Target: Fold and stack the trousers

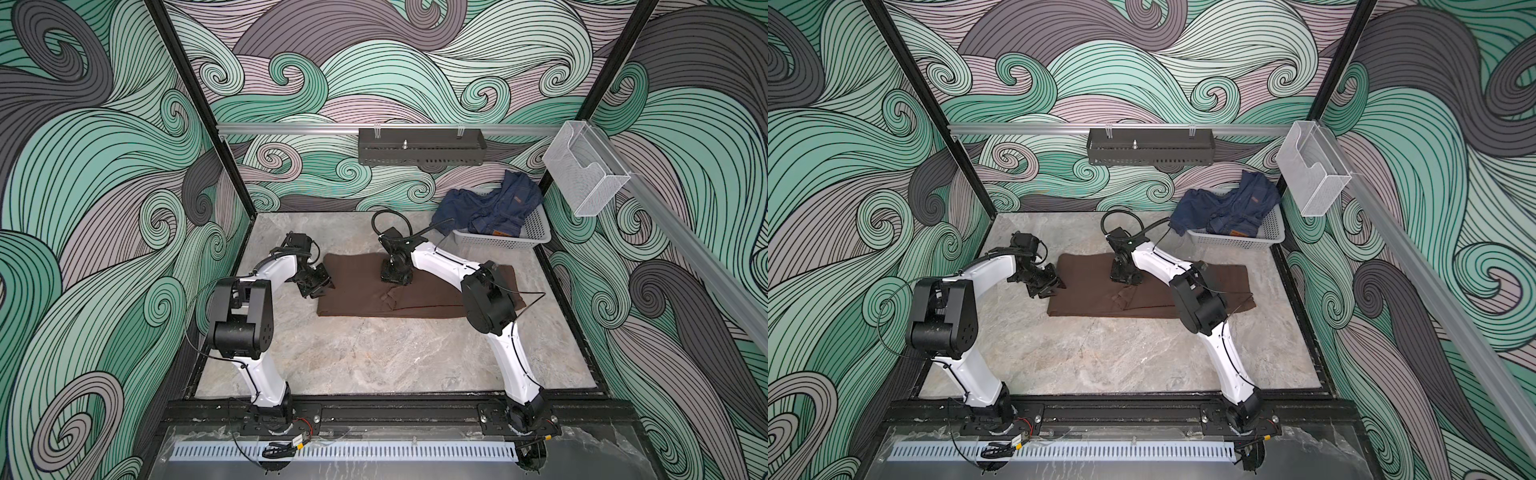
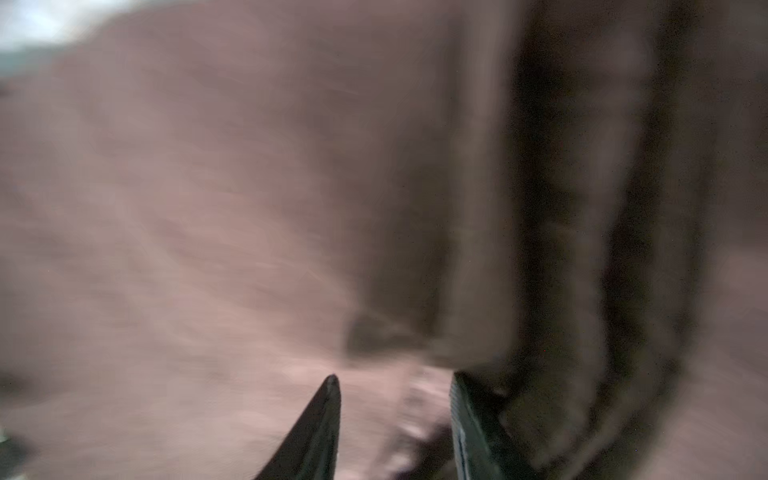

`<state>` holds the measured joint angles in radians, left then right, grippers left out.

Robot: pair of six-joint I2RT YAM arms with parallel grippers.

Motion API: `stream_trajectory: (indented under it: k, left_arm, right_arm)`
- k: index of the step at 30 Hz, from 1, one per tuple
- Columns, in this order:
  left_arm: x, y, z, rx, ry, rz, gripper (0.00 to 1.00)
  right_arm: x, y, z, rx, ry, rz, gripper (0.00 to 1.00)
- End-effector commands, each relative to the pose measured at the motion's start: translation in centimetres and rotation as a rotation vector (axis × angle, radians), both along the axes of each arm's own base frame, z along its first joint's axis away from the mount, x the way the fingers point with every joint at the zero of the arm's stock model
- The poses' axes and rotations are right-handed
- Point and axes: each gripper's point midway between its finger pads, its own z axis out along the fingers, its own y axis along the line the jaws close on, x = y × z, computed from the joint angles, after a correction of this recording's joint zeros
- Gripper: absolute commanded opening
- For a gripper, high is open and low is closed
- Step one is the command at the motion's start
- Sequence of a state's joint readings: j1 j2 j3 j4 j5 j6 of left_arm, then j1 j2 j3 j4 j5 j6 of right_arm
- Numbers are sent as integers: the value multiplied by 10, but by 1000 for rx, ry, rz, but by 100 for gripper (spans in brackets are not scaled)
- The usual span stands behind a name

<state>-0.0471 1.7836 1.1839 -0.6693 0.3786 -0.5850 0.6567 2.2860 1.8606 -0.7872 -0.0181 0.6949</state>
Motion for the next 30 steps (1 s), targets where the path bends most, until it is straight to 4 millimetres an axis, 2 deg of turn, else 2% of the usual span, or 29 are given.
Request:
stream_trajectory:
  k: [1,4,7,10,13,17,20,25,30]
  left_arm:
    - [2,4,9,10,1,-16,41]
    - [3,6,16,15,-8,-19,42]
    - [4,8,26,23,-29,-23,45]
    - [6,13,38,37,-57,-22,49]
    - [7,21,46,53,-68,-19,57]
    - [7,31,51,61,-74,-34,69]
    - [9,41,60,80,-94,-54,71]
    - [15,57,65,118,-123,-87,72]
    - [19,67,46,145,-74,-131,72]
  right_arm:
    - [-7,-49,22,-166,-32,-14,47]
    - [-18,-73,26,-186,-13,-31,47]
    - [-22,-83,43,-187,-41,-15,47]
    - [-22,-79,62,-151,-71,9,48]
    - [-20,-72,75,-104,-87,21,48]
    - [-16,-57,79,-52,-80,65,49]
    - [-16,-56,80,-41,-76,70,51]
    - [-19,-74,79,-28,-76,51,54]
    - [-27,-112,76,-1,-74,-15,55]
